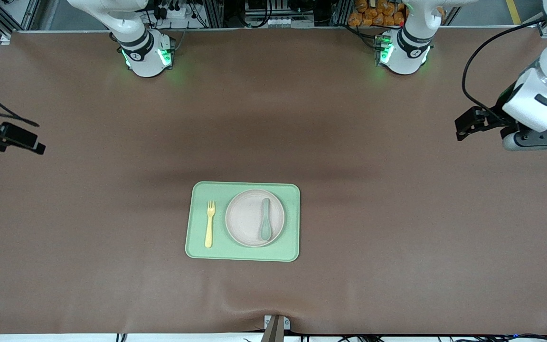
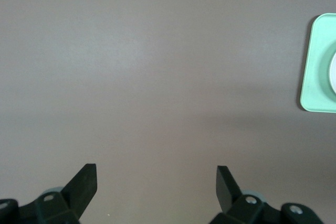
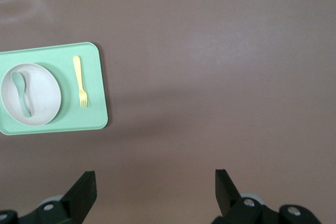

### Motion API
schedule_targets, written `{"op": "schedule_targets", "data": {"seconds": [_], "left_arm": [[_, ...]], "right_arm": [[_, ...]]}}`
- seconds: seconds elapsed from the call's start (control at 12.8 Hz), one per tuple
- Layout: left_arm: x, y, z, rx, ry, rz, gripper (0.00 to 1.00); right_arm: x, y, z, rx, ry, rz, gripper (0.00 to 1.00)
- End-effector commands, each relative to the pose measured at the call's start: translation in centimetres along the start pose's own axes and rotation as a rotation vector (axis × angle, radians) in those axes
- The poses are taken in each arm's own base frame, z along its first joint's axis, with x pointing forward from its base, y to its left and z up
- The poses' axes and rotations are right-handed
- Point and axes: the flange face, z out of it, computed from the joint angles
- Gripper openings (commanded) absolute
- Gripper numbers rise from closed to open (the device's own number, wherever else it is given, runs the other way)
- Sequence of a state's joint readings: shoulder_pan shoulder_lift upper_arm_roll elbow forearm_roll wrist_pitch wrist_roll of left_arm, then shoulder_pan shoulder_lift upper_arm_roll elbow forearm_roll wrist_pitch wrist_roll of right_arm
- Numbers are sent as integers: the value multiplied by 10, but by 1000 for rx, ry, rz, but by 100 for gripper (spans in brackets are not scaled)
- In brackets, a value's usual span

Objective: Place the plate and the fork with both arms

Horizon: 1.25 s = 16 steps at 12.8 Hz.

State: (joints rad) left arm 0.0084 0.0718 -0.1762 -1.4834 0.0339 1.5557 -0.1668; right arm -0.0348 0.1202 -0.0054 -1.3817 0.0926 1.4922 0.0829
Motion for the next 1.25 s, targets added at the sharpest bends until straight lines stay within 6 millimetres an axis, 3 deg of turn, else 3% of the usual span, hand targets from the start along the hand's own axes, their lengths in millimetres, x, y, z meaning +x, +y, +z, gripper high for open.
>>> {"op": "schedule_targets", "data": {"seconds": [0.0, 0.23, 0.39, 0.55, 0.78, 1.17], "left_arm": [[-18, -9, -11, -32, -14, 22, 100], [-21, -10, -16, -33, -8, 19, 100], [-19, -15, -18, -46, -3, 9, 100], [-15, -16, -21, -49, 6, 7, 100], [-13, -16, -19, -41, 4, 5, 100], [-15, -8, -22, -35, 11, 12, 100]], "right_arm": [[-29, -1, -5, -23, 9, -14, 100], [-11, 0, -1, -47, 10, -16, 100], [-16, -4, -8, -53, 11, -25, 100], [-34, -12, -13, -60, 9, -27, 100], [-49, -7, -7, -77, 48, -23, 100], [-47, -6, -8, -149, 54, -45, 100]]}}
